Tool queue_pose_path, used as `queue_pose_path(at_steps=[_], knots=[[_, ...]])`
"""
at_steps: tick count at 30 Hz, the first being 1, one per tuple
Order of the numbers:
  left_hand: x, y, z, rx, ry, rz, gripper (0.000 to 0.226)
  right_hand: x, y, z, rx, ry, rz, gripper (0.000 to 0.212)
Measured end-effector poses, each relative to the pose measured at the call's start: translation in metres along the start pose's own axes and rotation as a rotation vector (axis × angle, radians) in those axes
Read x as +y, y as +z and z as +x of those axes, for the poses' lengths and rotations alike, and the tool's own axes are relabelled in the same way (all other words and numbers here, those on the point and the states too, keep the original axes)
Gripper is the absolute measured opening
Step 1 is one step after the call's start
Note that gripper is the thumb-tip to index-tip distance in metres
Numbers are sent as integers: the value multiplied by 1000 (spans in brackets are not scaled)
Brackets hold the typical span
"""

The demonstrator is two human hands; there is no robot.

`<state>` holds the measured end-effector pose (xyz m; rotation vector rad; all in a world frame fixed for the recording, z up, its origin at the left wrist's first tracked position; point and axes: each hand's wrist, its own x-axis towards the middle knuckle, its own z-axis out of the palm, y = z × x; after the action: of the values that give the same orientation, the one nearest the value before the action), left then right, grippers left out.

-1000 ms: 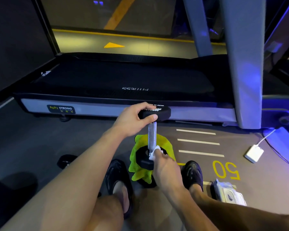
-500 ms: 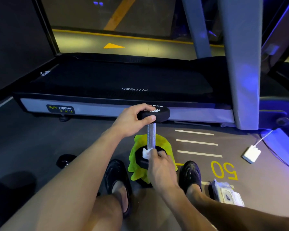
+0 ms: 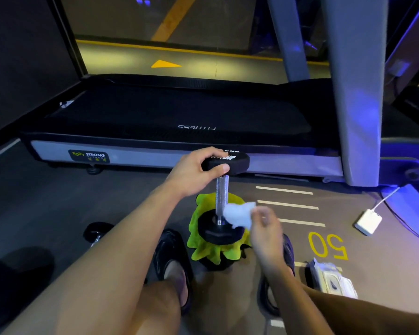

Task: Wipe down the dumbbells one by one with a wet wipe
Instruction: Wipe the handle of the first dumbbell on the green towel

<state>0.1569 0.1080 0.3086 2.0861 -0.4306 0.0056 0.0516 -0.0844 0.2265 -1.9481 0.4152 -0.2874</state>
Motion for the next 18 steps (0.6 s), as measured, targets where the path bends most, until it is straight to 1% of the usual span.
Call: queue_pose_path(at_steps=[1,2,3,6,8,9,11,13,14,17,18], knots=[[1,0,0,-1,-5,6,30,-4,-4,4,74,-3,15,11],[1,0,1,3,-9,15,31,-8,-6,7,100,-40,0,12],[1,0,1,8,-11,22,33,-11,-3,9,74,-61,-17,13],[-2,2,5,29,-18,27,49,-14,21,1,-143,-88,-145,12],[-2,3,6,38,-14,37,54,-10,39,-7,-228,-94,-233,10],[-1,3,6,34,-17,44,52,-9,45,-9,-233,-95,-261,14],[1,3,6,24,-21,45,39,-10,51,-3,-214,-67,-308,20],[3,3,4,30,-12,58,35,-12,50,3,-206,-41,-320,18],[3,2,4,31,-13,61,36,-13,48,1,-211,-60,-337,18],[8,0,2,12,-19,63,32,-13,39,-15,-191,-221,-470,31],[8,0,1,4,-12,62,31,-14,37,-20,-184,-250,-498,31]])
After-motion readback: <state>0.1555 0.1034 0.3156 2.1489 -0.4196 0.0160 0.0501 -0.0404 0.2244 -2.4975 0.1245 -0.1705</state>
